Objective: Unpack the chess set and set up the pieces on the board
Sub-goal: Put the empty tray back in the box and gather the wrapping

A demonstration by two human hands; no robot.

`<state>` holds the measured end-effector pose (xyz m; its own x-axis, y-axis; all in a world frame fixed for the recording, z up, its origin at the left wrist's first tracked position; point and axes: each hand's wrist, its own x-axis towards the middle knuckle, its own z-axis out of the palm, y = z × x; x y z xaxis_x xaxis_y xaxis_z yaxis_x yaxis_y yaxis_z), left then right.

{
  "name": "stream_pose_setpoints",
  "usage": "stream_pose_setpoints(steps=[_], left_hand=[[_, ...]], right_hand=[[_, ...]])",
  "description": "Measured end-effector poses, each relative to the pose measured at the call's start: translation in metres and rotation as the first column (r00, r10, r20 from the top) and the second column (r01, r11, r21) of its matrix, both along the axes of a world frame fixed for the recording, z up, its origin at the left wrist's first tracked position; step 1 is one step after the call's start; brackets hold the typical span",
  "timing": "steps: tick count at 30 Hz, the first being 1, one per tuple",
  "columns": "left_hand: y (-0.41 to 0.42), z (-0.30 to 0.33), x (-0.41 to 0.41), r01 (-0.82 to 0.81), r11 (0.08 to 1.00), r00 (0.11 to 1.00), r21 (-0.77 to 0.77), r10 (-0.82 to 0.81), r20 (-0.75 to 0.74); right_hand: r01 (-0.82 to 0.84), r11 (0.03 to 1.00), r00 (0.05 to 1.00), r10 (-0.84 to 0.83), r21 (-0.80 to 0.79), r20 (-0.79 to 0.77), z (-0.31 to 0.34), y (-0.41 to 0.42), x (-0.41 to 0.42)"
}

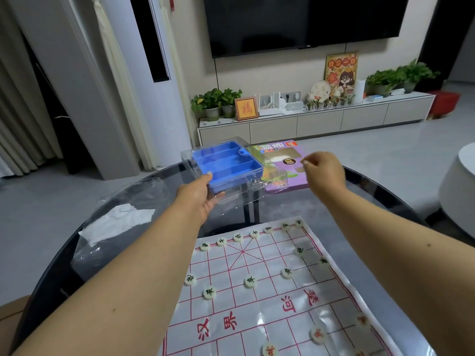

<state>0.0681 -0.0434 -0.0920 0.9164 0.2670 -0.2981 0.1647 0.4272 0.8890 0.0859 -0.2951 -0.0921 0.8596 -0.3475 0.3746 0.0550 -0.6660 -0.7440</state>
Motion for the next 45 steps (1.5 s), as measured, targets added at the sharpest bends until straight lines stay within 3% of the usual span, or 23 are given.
stream_pose_setpoints(steps=[3,7,9,11,18,22,25,28,30,35,38,41,43,45], left_hand=[[0.000,-0.003,0.001,0.000,1.000,1.000,-0.001,0.000,-0.004],[-0.001,-0.007,0.003,-0.008,1.000,1.000,0.000,0.008,-0.015],[-0.002,-0.009,0.003,-0.014,1.000,1.000,0.002,0.014,-0.018],[-0.003,-0.009,0.002,-0.012,1.000,1.000,0.007,0.012,-0.017],[-0.004,-0.010,0.001,-0.009,1.000,1.000,0.004,0.009,-0.019],[-0.002,-0.010,0.002,-0.006,1.000,1.000,0.017,0.007,-0.017],[-0.002,-0.012,0.005,-0.025,0.999,0.999,0.019,0.026,-0.022],[-0.007,-0.014,0.008,-0.019,1.000,1.000,0.025,0.020,-0.016],[-0.011,-0.015,0.010,-0.012,0.999,1.000,0.050,0.013,-0.010],[-0.016,-0.013,0.012,0.001,0.993,0.999,0.117,0.004,-0.044],[-0.016,-0.011,0.014,-0.001,0.988,0.999,0.152,0.007,-0.035],[-0.020,-0.008,0.013,0.018,0.995,1.000,0.095,-0.017,-0.009],[-0.022,-0.006,0.012,0.015,1.000,1.000,0.024,-0.016,0.006],[-0.023,-0.005,0.012,-0.002,1.000,1.000,-0.029,0.002,0.007]], right_hand=[[0.075,0.997,0.975,-0.080,-0.031,-0.206,-0.023,-0.041,0.006],[-0.080,0.953,0.881,-0.070,-0.292,-0.468,-0.054,-0.059,0.004],[-0.138,0.890,0.883,-0.089,-0.434,-0.462,-0.062,-0.058,0.001],[-0.110,0.877,0.910,-0.101,-0.468,-0.403,-0.064,-0.056,0.001],[-0.060,0.953,0.904,-0.075,-0.298,-0.421,-0.058,-0.045,-0.002],[0.098,0.994,0.982,-0.091,0.037,-0.165,-0.036,-0.035,-0.009],[-0.083,0.973,0.994,0.067,0.214,0.081,-0.004,-0.001,-0.020],[-0.387,0.921,0.915,0.377,0.044,0.147,0.021,0.045,-0.035],[-0.488,0.866,0.852,0.499,-0.108,0.154,0.030,0.071,-0.041],[-0.563,0.676,0.760,0.649,-0.476,0.024,0.022,0.099,-0.039],[-0.579,0.657,0.746,0.666,-0.483,0.011,0.014,0.098,-0.039],[-0.461,0.751,0.792,0.588,-0.472,0.163,0.010,0.092,-0.042],[-0.248,0.904,0.884,0.358,-0.349,0.301,0.011,0.083,-0.044],[-0.006,0.993,0.970,0.035,-0.119,0.239,0.016,0.075,-0.047]])
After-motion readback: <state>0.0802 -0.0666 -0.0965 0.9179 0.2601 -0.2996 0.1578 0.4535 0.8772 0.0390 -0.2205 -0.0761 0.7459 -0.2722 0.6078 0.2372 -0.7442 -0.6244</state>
